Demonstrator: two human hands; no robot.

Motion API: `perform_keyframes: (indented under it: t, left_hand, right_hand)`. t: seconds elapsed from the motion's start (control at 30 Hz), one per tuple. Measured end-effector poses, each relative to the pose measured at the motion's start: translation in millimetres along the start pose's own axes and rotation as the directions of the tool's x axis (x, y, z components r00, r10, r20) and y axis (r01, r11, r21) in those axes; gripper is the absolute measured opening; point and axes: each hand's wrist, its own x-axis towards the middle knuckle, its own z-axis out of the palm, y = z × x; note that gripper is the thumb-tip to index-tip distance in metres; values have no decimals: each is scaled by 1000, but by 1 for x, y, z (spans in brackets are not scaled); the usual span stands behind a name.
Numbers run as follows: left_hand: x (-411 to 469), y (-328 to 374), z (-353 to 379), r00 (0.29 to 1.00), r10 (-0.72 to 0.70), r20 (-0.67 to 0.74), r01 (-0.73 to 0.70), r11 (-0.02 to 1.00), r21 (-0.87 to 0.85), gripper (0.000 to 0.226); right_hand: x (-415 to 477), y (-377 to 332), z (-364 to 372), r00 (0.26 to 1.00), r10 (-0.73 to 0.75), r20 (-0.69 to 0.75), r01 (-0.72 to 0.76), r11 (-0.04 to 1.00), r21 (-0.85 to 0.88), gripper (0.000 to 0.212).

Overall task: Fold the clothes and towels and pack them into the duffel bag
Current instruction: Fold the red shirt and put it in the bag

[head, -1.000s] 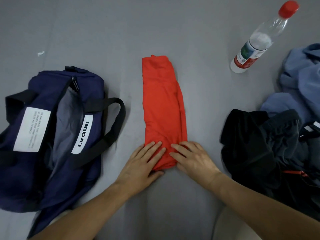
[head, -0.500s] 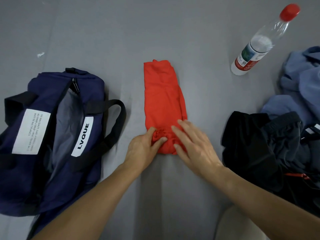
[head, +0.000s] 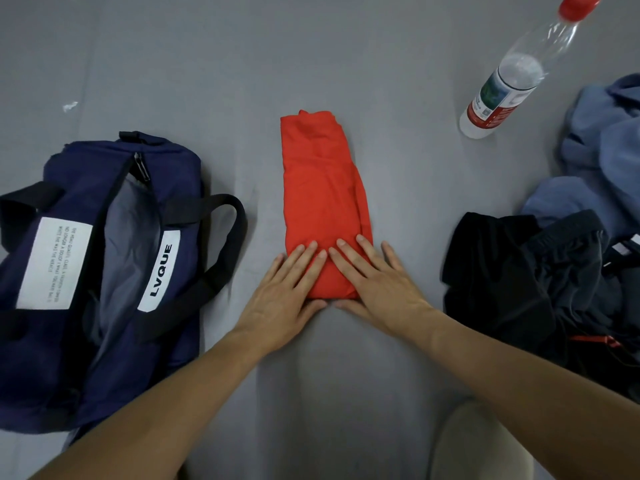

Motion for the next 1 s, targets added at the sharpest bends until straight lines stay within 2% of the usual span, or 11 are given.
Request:
perform_keyframes:
  t: [0.1,0.23,0.33,0.47,0.57,0.63,0.77,0.83,0.9,0.93,1.0]
  left_hand:
    - [3,-1,0,1000,-23,5,23,999,-32,77]
    - [6,2,0,998,-57,-25,56,998,-16,72]
    - [7,4,-6,997,-60,-46,57,997,-46,69]
    - [5,8,-15,993,-84,-80,71,985,-157,61]
    - [3,10,-24,990,-86,-115,59,973,-224,50]
    - [1,11,-30,986,-145,-81,114,947,-302,41]
    - [4,11,-34,973,-229,42,226,887,-402,34]
    - [12,9,-34,973,-229,40,225,887,-403,38]
    - [19,7,-33,972,-235,27,228,899,-374,42]
    - [22,5,-31,968,-250,21,241,901,-359,44]
    - [27,4,-29,949,-316,-1,295,888,-354,46]
  right_hand:
    - [2,-2,-5,999,-6,-52,6,1000,3,82]
    - [0,7,-7,972,-139,-190,123,988,-93,70]
    - [1,8,-8,971,-154,-182,143,987,-70,66]
    - [1,4,-13,988,-64,-141,77,992,95,60]
    - [-4,0,-22,989,95,-111,-55,945,324,54]
    - [-6,-2,-31,976,216,-17,-188,882,432,49]
    - [-10,-7,-37,958,283,50,-270,824,498,56]
    - [-12,-9,-36,962,250,-110,-190,902,388,61]
    - [-11,-9,-32,939,70,-335,-21,989,147,58]
    - [-11,-7,-28,929,-28,-369,53,997,58,55]
    - [-11,-3,-17,952,-101,-288,99,995,-23,59]
